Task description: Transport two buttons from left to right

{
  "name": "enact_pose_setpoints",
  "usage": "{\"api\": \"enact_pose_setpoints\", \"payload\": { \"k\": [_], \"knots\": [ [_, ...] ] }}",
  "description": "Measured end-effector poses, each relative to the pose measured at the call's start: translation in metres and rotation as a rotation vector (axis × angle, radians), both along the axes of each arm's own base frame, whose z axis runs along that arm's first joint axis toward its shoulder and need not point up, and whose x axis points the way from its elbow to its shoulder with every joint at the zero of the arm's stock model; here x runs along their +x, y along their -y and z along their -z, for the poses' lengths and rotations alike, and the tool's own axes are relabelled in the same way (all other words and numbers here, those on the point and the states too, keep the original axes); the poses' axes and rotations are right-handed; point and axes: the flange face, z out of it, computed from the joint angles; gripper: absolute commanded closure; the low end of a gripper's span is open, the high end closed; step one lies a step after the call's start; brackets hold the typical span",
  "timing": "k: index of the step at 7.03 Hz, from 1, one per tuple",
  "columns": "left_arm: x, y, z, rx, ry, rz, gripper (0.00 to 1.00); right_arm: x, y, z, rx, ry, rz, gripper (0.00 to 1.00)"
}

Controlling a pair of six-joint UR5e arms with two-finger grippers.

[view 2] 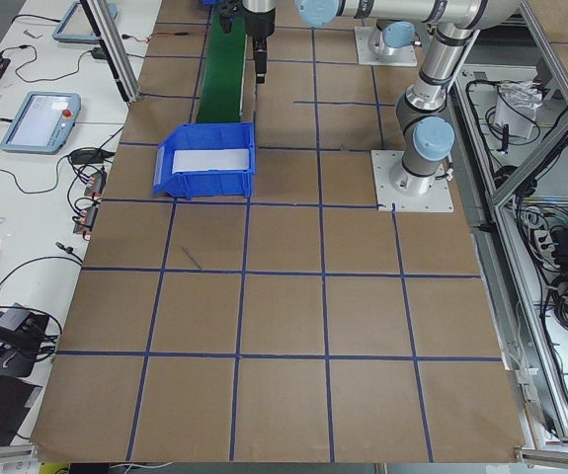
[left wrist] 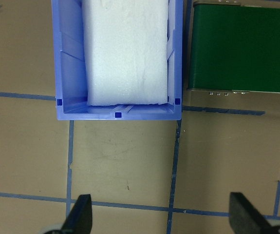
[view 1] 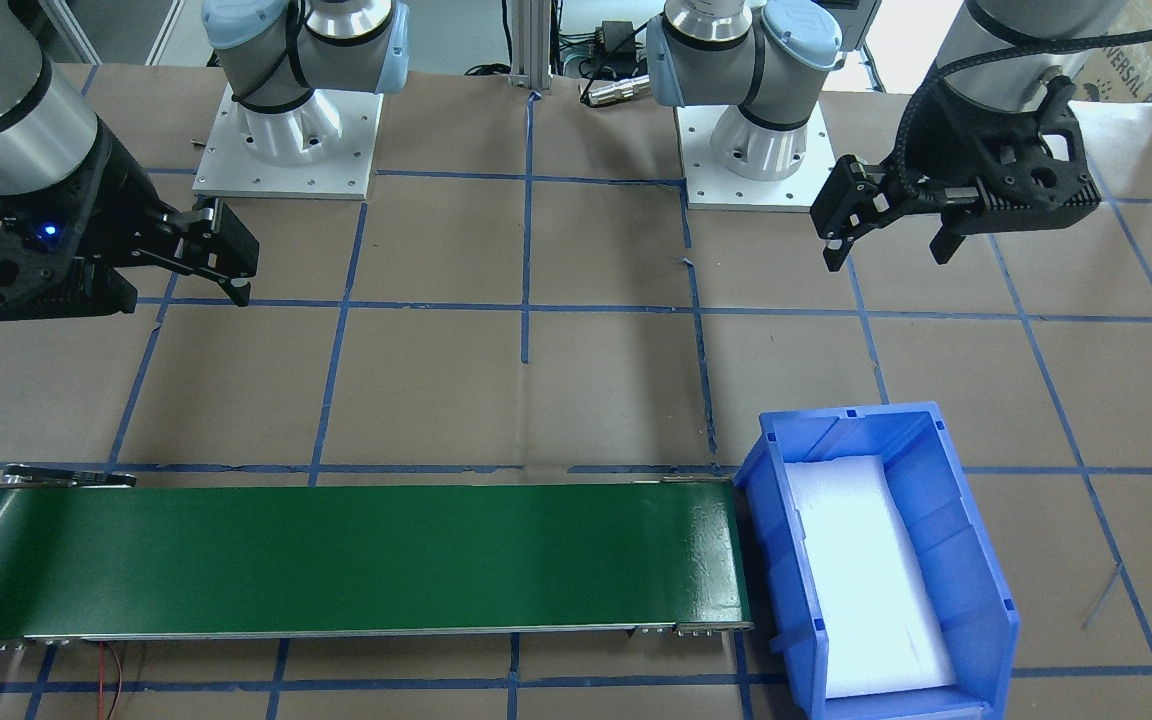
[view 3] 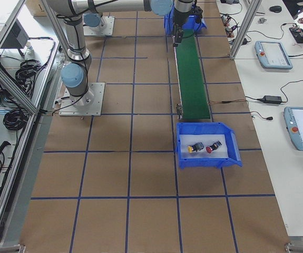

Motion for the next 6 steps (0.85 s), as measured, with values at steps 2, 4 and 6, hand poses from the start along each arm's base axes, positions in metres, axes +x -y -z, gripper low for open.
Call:
{"api": "enact_pose_setpoints", "payload": {
  "k": [2, 4, 6],
  "knots": [
    [0.0006, 0.0008, -0.0002, -0.001, 0.0, 0.001, 0.0, 0.0042, -0.0091, 0.0012, 0.007, -0.006, -0.005, 0.07],
    [0.0008, 0.0019, -0.0003, -0.001, 0.0, 0.002, 0.0, 0.006, -0.0128, 0.0041, 0.012, -0.008, 0.015, 0.07],
    [0.0007, 0.0023, -0.0003, -0.001, 0.0, 0.002, 0.0, 0.0055, -0.0143, 0.0078, 0.02, -0.026, 0.02, 0.07]
  ]
}}
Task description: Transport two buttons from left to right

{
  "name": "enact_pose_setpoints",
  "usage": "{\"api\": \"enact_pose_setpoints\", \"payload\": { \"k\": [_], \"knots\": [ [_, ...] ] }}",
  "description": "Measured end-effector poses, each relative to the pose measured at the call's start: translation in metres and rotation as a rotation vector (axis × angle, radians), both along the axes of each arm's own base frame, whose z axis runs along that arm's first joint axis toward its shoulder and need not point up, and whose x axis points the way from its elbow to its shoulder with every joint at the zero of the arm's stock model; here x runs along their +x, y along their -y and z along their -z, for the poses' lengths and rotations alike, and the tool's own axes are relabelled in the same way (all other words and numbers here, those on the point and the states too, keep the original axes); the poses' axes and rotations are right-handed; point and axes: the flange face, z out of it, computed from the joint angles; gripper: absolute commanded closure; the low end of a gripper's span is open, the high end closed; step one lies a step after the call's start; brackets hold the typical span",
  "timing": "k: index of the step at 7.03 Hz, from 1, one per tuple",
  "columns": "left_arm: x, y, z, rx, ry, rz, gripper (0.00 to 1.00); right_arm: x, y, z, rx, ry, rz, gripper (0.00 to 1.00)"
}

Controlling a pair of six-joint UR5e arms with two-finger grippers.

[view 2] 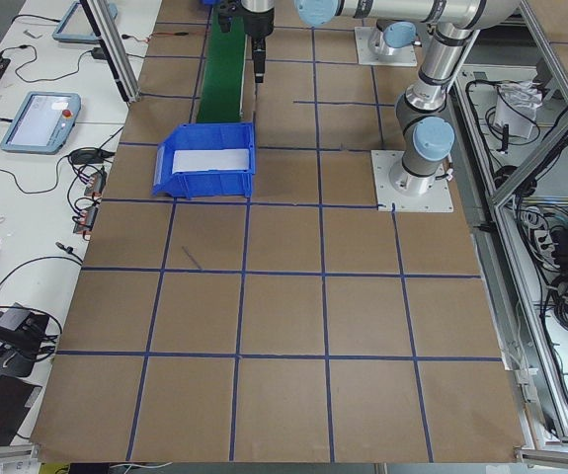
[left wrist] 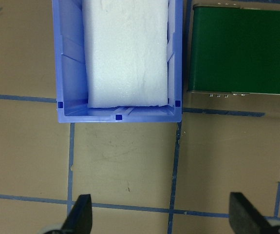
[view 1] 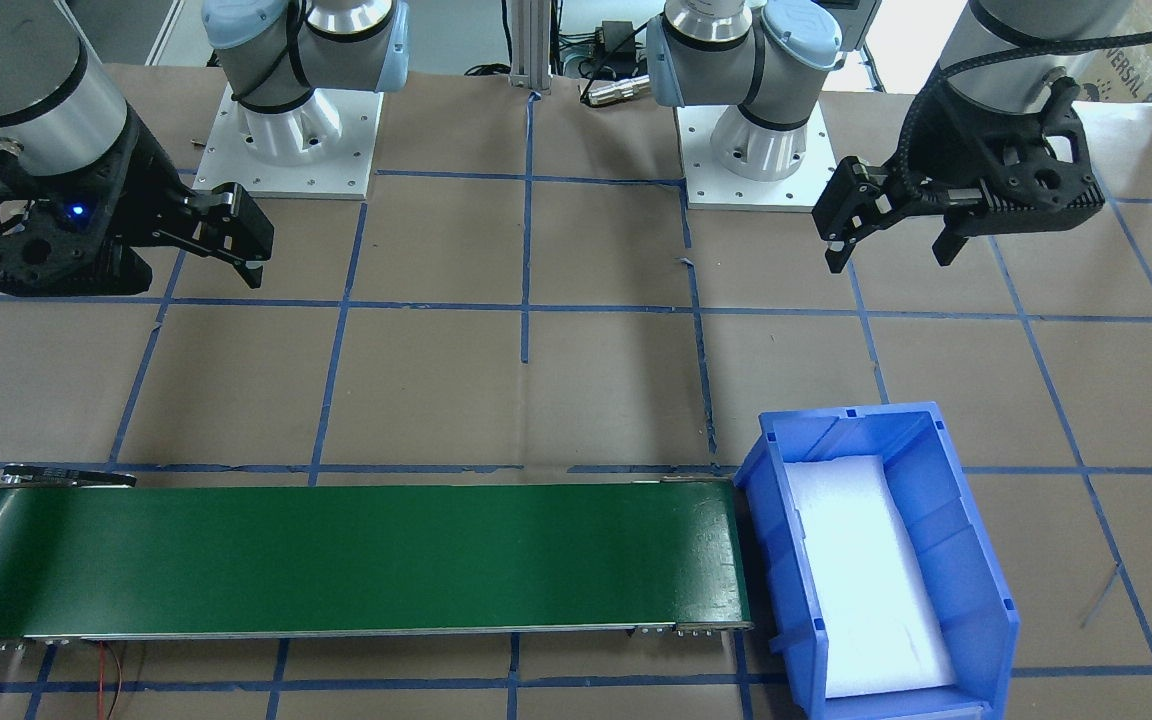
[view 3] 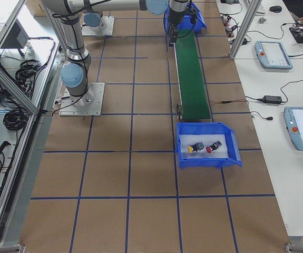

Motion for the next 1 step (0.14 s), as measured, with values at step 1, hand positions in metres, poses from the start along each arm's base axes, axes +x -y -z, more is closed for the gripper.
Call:
{"api": "enact_pose_setpoints", "payload": {
  "k": [1],
  "knots": [
    [-0.0001, 0.0, 0.0, 0.0, 0.0, 0.001, 0.0, 0.0, 0.0, 0.0011, 0.002, -0.004, -0.002, 0.07]
  ]
}}
